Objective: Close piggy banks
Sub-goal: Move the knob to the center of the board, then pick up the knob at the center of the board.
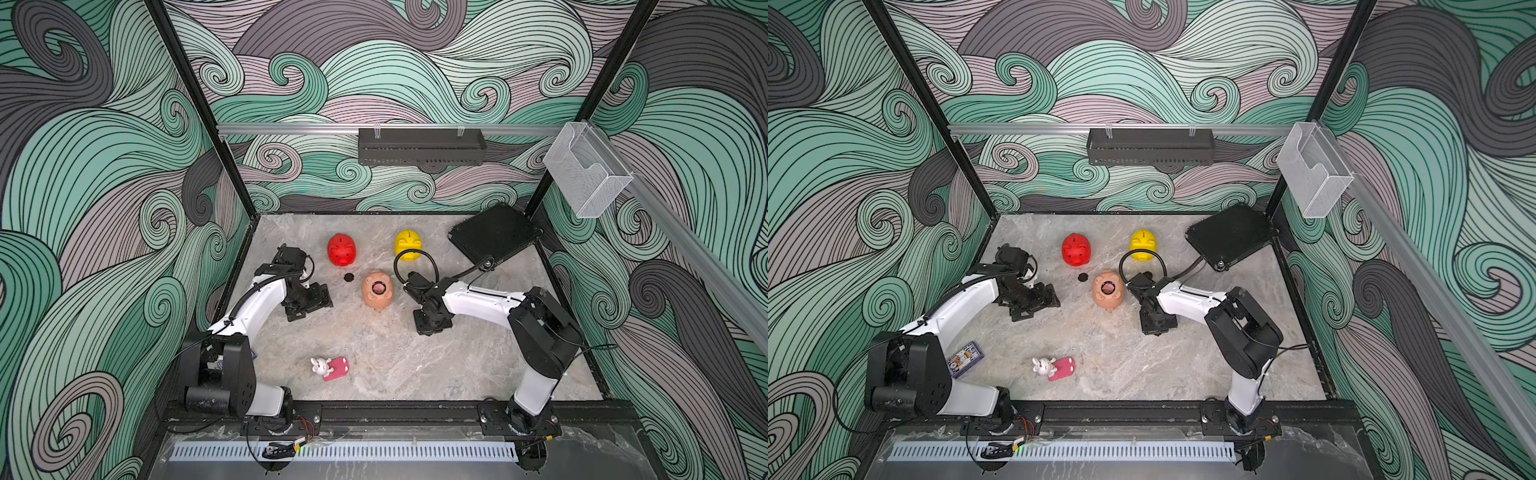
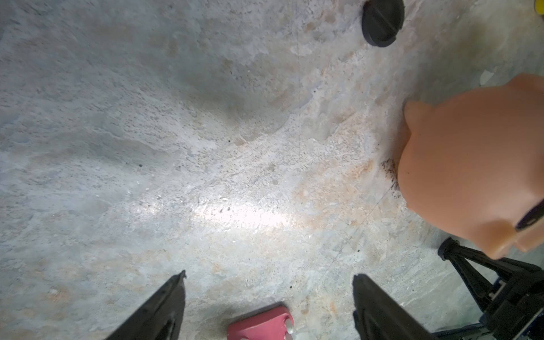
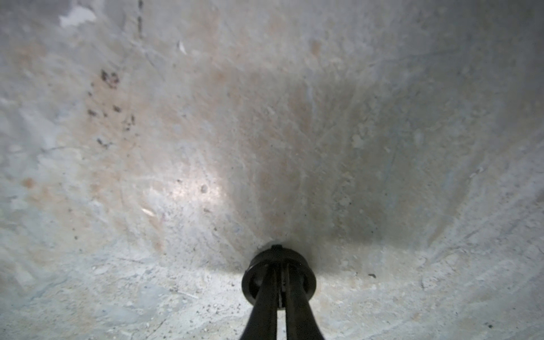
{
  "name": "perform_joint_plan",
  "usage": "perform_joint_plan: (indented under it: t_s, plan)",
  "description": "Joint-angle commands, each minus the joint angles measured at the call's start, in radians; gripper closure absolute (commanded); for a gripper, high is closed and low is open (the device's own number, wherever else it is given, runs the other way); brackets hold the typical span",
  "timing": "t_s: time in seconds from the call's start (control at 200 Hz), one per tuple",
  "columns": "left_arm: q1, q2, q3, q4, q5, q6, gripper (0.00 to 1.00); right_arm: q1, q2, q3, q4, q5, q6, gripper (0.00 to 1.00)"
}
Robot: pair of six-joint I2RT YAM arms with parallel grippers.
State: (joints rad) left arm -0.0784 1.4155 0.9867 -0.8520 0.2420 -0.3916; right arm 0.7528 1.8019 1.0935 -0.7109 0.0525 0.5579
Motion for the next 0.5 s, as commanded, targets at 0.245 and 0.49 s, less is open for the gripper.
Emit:
perform_joint_plan:
  t_s: [0.245, 0.49]
  plan:
    - [0.009, 0.0, 0.011, -0.001, 0.022, 0.011, 0.12, -0.001, 0.05, -0.007, 0.025, 0.011, -0.026, 1.0]
    - [0.009, 0.0, 0.014, 0.007, 0.068, -0.005, 0.12, -0.001, 0.034, 0.012, 0.037, 0.007, -0.06, 1.0]
